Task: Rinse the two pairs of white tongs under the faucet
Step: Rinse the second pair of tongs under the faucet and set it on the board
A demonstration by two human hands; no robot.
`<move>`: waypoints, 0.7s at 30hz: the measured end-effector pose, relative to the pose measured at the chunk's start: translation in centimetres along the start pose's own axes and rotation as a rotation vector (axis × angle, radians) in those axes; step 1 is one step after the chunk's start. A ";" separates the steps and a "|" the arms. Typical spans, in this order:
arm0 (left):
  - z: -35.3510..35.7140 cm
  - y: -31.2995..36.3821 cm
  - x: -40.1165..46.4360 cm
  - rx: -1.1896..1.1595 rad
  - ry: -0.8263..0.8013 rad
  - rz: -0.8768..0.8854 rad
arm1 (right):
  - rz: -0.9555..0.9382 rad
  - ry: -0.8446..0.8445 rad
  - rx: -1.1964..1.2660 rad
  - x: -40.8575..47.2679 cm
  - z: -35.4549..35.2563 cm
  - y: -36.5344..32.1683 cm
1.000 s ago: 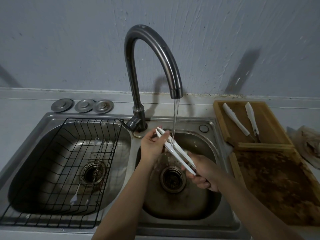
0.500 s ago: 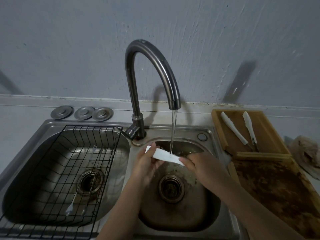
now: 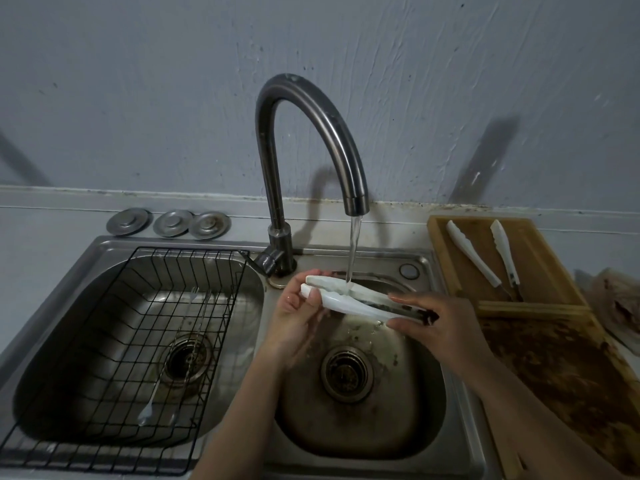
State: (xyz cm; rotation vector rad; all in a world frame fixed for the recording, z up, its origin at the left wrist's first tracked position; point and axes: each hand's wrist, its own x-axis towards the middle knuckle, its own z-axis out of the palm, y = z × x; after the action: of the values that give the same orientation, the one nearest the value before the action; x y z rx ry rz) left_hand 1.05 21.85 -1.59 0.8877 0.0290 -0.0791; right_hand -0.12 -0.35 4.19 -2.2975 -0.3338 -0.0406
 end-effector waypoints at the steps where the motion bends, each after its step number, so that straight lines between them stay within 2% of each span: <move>1: -0.3 0.1 0.0 0.155 0.007 0.029 | -0.012 -0.001 -0.012 0.0 -0.2 0.0; 4: -0.8 1.2 -0.2 0.636 0.015 0.115 | -0.031 -0.039 -0.080 0.0 -0.5 0.3; 5: -0.9 1.6 -0.1 0.874 -0.009 0.142 | -0.038 -0.055 -0.109 0.1 -0.5 0.4; 7: -0.8 2.2 -0.2 1.393 -0.141 0.219 | -0.059 -0.103 -0.195 0.7 -0.5 0.0; 9: -0.7 2.3 -0.1 1.679 -0.247 0.223 | -0.103 -0.199 -0.279 1.7 -0.4 -1.1; 12: -1.1 2.1 0.1 1.741 -0.254 0.161 | -0.189 -0.221 -0.231 3.4 0.1 -3.9; 15: -1.3 1.4 -0.2 1.472 -0.195 0.144 | -0.215 -0.016 -0.014 5.0 1.2 -6.2; 17: -1.5 0.6 -0.5 1.327 -0.131 0.082 | -0.189 0.048 0.113 5.8 2.4 -6.9; 21: -2.5 -0.7 -0.7 1.166 -0.198 -0.127 | -0.202 -0.049 0.232 6.1 4.6 -7.4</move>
State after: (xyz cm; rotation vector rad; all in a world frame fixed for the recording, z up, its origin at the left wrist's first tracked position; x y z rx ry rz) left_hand 0.28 23.41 -3.66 2.0384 -0.1632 -0.3205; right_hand 3.58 9.17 7.18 -2.0317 -0.5656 -0.0455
